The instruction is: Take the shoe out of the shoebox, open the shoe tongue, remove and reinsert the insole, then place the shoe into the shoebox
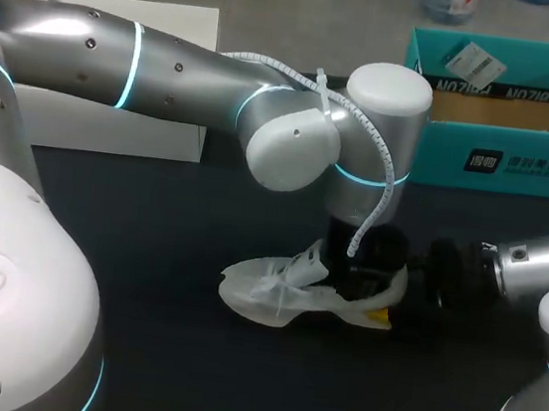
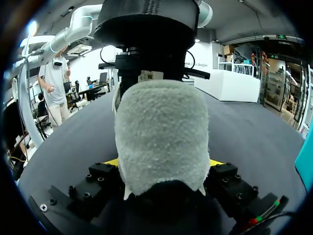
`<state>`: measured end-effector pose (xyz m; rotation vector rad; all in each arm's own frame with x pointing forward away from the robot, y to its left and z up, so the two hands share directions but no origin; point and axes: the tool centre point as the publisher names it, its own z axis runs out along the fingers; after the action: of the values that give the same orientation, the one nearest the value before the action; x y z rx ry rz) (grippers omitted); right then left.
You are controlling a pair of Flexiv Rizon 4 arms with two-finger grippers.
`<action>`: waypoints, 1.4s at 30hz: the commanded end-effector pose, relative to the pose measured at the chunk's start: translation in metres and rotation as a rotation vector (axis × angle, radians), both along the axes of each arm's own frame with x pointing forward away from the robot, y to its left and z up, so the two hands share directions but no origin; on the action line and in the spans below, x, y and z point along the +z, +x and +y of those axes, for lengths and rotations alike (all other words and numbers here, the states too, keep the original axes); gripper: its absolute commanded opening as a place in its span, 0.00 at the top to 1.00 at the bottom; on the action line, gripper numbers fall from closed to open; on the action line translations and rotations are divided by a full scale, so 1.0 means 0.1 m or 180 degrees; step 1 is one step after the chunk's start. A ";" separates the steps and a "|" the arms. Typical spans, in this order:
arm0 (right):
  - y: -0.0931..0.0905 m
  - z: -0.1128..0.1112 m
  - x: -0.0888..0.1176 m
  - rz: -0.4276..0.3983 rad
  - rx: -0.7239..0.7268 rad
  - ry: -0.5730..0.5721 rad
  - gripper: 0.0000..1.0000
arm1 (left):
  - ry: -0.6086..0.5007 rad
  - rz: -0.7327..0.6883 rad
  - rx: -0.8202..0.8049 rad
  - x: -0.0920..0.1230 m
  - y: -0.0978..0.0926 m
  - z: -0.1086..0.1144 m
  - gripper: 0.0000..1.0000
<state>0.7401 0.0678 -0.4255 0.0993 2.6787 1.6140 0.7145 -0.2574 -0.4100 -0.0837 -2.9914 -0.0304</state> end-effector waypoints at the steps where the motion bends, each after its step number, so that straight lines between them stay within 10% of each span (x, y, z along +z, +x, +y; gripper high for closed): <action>1: 0.01 0.00 -0.04 0.0000 -0.0002 -0.0006 1.00 | 0.0008 -0.0162 0.0083 -0.34 0.05 -0.07 0.76; 8: 0.01 0.00 -0.04 0.0000 -0.0002 -0.0006 1.00 | 0.0008 -0.0513 0.0206 -0.47 0.09 -0.08 1.00; 24: 0.01 0.00 -0.04 0.0000 -0.0002 -0.0006 1.00 | -0.0259 -0.0866 0.0657 -0.10 0.35 0.10 1.00; 42: 0.01 0.00 -0.04 0.0000 -0.0002 -0.0006 1.00 | -0.0509 0.0075 0.0585 0.38 0.26 0.26 1.00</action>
<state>0.7423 0.0683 -0.4246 0.1006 2.6775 1.6160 0.7366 -0.2458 -0.3795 0.1884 -3.0158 0.1906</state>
